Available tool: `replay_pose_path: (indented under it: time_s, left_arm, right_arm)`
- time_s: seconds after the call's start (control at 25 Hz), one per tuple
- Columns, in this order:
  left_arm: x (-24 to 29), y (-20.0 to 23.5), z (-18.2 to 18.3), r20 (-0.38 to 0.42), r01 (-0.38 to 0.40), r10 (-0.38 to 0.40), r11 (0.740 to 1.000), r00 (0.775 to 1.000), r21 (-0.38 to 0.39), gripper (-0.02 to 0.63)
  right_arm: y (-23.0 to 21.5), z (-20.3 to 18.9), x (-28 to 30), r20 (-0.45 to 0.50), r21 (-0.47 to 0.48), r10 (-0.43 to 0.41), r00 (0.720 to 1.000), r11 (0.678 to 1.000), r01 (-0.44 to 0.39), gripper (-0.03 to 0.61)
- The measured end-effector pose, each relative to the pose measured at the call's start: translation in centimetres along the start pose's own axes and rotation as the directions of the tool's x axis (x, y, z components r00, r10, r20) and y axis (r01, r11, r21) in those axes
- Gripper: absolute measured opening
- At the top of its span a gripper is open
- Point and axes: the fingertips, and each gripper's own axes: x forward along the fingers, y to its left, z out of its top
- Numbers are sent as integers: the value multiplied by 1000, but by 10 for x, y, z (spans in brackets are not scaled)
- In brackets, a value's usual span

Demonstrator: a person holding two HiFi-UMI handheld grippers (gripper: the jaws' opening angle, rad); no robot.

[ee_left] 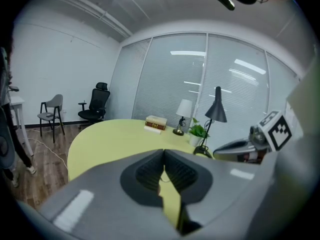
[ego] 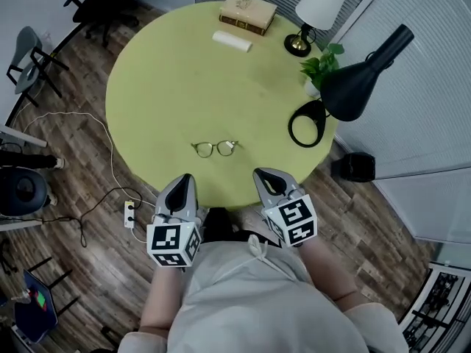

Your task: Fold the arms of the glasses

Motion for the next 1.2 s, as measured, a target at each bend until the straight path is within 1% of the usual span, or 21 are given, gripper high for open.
replay_pose_path:
  time_s: [0.12, 0.24, 0.36, 0.48, 0.6, 0.68, 0.76, 0.8, 0.92, 1.04, 1.12, 1.2]
  left_arm:
    - [24, 17, 8, -18, 22, -22, 1000, 1000, 5, 6]
    - [44, 32, 8, -41, 50, -50, 999, 998, 8, 6]
    - [60, 47, 5, -59, 60, -59, 998, 997, 10, 6]
    - [74, 58, 2, -69, 57, -58, 998, 996, -14, 6]
    - [86, 63, -6, -98, 62, -64, 998, 993, -20, 6]
    - [94, 67, -11, -113, 65, -67, 998, 991, -20, 6]
    - [101, 73, -17, -119, 59, -62, 998, 991, -28, 6]
    - [105, 76, -20, -123, 53, -57, 998, 991, -36, 6]
    - [111, 83, -31, -128, 33, -40, 998, 991, -57, 6]
    - [115, 88, -36, -118, 7, -14, 998, 993, -59, 6]
    - [119, 92, -38, -118, -17, 11, 998, 993, -57, 6]
    - [121, 93, -42, -127, -30, 22, 998, 992, -60, 6]
  right_arm:
    - [-16, 6, 20, -29, 32, -32, 999, 999, 32, 0]
    - [-25, 6, 40, -58, 44, -54, 997, 997, 57, 0]
    - [-29, -1, 59, -95, 25, -68, 993, 997, 71, 0]
    - [-30, -8, 78, -140, -13, -57, 988, 998, 56, 0]
    - [-35, -19, 95, -184, -37, -42, 982, 999, 36, 2]
    - [-39, -27, 107, -212, -47, -20, 977, 999, 10, 4]
    - [-42, -33, 120, -239, -69, 13, 971, 997, -30, 90]
    - [-44, -37, 124, -255, -85, 25, 967, 995, -48, 104]
    - [-49, -45, 134, -296, -132, 48, 954, 987, -90, 112]
    - [-51, -41, 144, -309, -184, 78, 948, 973, -141, 120]
    - [-51, -41, 151, -330, -234, 107, 938, 953, -191, 121]
    - [-48, -44, 156, -354, -295, 133, 926, 924, -245, 121]
